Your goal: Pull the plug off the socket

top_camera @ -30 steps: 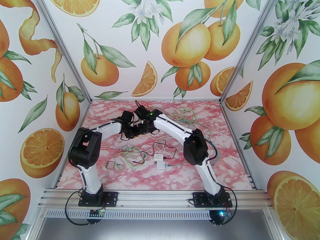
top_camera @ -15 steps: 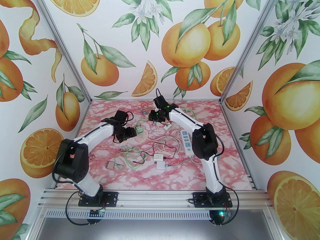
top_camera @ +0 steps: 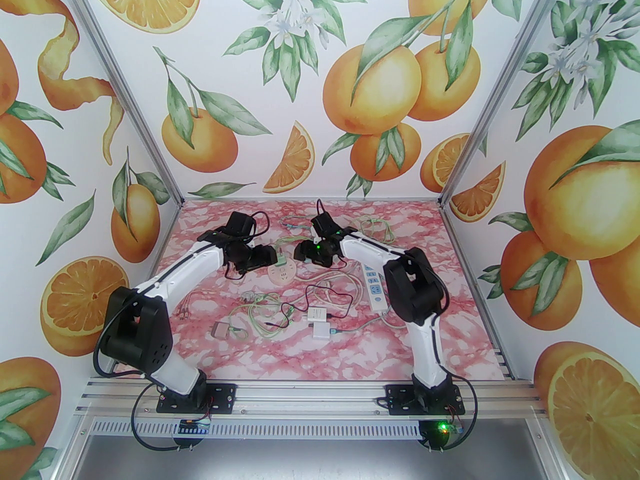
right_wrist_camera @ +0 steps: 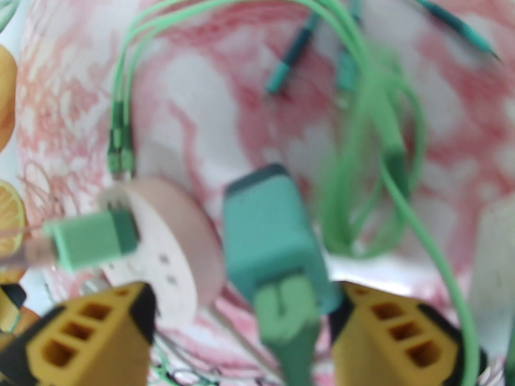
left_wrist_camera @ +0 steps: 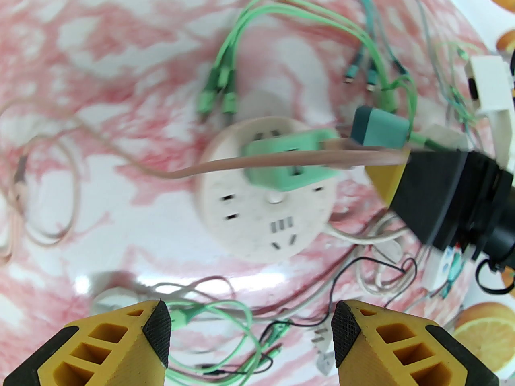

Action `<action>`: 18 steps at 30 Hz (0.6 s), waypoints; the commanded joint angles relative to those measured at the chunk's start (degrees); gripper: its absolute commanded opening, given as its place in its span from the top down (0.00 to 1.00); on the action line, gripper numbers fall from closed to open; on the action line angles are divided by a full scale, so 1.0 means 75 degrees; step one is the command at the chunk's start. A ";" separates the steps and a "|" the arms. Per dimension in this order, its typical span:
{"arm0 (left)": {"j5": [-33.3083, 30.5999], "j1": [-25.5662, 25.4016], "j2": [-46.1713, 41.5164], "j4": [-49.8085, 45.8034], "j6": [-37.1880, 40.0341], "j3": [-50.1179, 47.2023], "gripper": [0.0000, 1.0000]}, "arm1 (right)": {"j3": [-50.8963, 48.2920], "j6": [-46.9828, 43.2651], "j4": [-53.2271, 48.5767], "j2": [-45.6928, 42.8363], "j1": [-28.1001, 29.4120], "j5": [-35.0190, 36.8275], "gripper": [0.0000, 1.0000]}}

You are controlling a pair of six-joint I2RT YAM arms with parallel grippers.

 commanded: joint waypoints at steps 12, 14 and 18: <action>-0.0967 -0.0607 0.1696 0.0023 0.0443 0.1363 0.31 | -0.0348 -0.0702 -0.1010 -0.1847 0.0256 0.1219 0.00; -0.1197 -0.0609 0.1889 -0.0017 0.0406 0.1506 0.30 | -0.0434 -0.0805 -0.1210 -0.2061 0.0340 0.1463 0.00; -0.1355 -0.0622 0.2352 -0.0068 0.0437 0.1798 0.30 | -0.0732 -0.0916 -0.1534 -0.2549 0.0493 0.2215 0.00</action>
